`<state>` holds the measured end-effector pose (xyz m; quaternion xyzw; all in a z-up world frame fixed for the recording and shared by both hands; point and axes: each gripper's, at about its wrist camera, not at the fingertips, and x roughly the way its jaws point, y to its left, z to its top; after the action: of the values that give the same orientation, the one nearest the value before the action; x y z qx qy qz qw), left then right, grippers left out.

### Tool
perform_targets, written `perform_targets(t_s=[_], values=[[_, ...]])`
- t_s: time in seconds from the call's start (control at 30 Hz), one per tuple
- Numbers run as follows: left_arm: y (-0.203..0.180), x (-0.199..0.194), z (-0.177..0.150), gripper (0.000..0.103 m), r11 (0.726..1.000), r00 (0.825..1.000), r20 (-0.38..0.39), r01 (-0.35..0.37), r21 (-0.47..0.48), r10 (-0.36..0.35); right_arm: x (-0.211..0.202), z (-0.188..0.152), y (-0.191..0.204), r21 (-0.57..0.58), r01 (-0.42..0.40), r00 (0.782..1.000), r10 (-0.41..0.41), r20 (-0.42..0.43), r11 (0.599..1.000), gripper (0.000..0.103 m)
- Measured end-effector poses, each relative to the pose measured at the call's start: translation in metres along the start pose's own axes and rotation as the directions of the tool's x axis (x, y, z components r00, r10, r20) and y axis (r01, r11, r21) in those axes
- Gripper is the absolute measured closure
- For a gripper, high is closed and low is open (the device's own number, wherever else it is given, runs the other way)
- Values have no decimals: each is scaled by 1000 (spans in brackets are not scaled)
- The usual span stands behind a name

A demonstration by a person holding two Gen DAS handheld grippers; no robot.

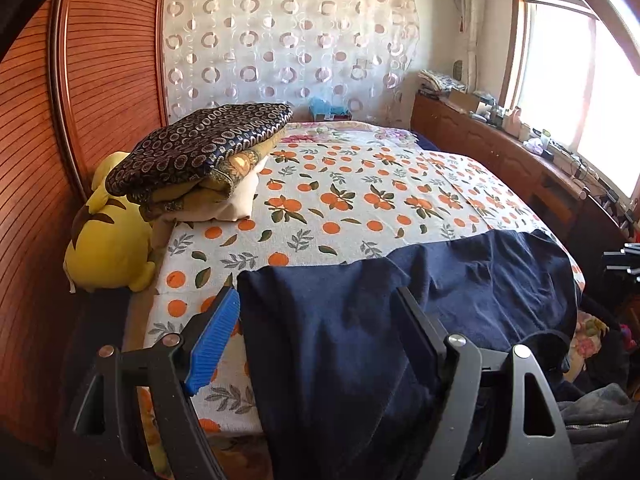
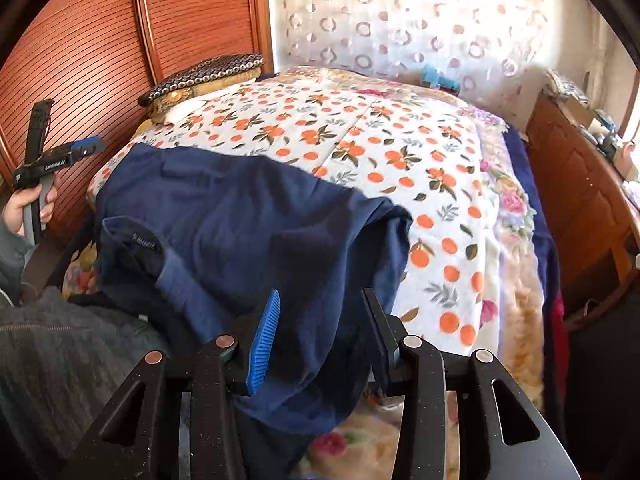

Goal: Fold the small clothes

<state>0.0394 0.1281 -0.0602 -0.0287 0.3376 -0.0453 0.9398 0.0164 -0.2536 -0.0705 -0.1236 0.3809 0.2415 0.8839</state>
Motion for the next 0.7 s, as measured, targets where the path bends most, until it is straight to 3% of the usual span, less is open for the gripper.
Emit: perform_targets(t_s=[0.1, 0.27, 0.47, 0.7], values=[[-2, 5, -1, 25, 1000, 1000, -11, -3, 10, 3, 5, 3, -2, -4, 11, 1000, -11, 8, 1000, 59], [1, 19, 6, 25, 1000, 1000, -18, -15, 16, 15, 29, 13, -4, -13, 69, 996, -68, 60, 998, 36], [8, 46, 16, 25, 1000, 998, -55, -24, 9, 24, 79, 30, -11, 26, 84, 993, -86, 85, 996, 34], [19, 79, 10, 25, 999, 991, -129, -43, -18, 40, 129, 41, -37, 99, 111, 994, -112, 8, 989, 34]])
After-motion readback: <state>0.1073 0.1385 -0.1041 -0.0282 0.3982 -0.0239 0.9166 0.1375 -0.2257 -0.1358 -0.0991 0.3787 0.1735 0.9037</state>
